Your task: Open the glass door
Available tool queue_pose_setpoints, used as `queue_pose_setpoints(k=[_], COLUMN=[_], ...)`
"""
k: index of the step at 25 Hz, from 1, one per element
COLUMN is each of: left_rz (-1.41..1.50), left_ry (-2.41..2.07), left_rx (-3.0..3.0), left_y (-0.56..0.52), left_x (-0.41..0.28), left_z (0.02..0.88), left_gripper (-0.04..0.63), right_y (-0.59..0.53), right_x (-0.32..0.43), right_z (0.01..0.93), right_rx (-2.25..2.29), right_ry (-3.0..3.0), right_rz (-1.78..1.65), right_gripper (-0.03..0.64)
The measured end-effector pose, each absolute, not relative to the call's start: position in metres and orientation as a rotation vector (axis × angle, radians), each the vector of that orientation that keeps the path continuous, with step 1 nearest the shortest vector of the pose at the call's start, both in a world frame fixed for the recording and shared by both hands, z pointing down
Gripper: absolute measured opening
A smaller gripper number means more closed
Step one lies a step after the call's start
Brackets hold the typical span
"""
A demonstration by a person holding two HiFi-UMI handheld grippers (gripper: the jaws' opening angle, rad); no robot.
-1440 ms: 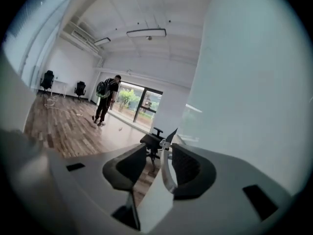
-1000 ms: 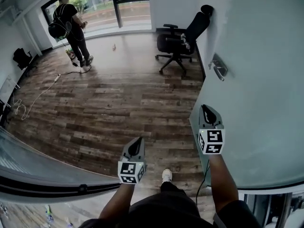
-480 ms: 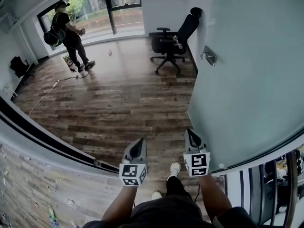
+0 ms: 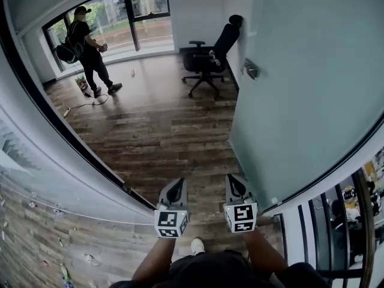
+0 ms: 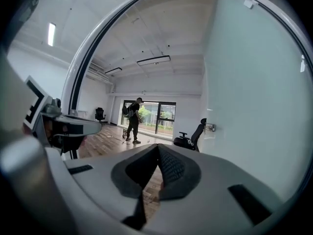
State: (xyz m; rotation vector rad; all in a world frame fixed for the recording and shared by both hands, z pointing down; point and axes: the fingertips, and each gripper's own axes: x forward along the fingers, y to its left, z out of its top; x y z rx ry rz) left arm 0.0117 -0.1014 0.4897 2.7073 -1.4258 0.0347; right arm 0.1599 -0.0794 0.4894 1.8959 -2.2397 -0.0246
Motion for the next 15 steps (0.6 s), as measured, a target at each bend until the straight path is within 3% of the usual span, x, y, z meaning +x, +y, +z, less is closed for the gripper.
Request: queue_pose_setpoints(k=[15], left_rz=[-0.01], left_ry=[-1.444], left_rx=[2.623], left_y=[0.056], left_x=[0.027], left_z=[0.486], left_gripper=[0.003], right_y=[0.083], right_x=[0.182], right_z=[0.473], right_rx=[1.909], right_ry=[-2.293], right_rz=[-0.073], right_gripper=[0.015])
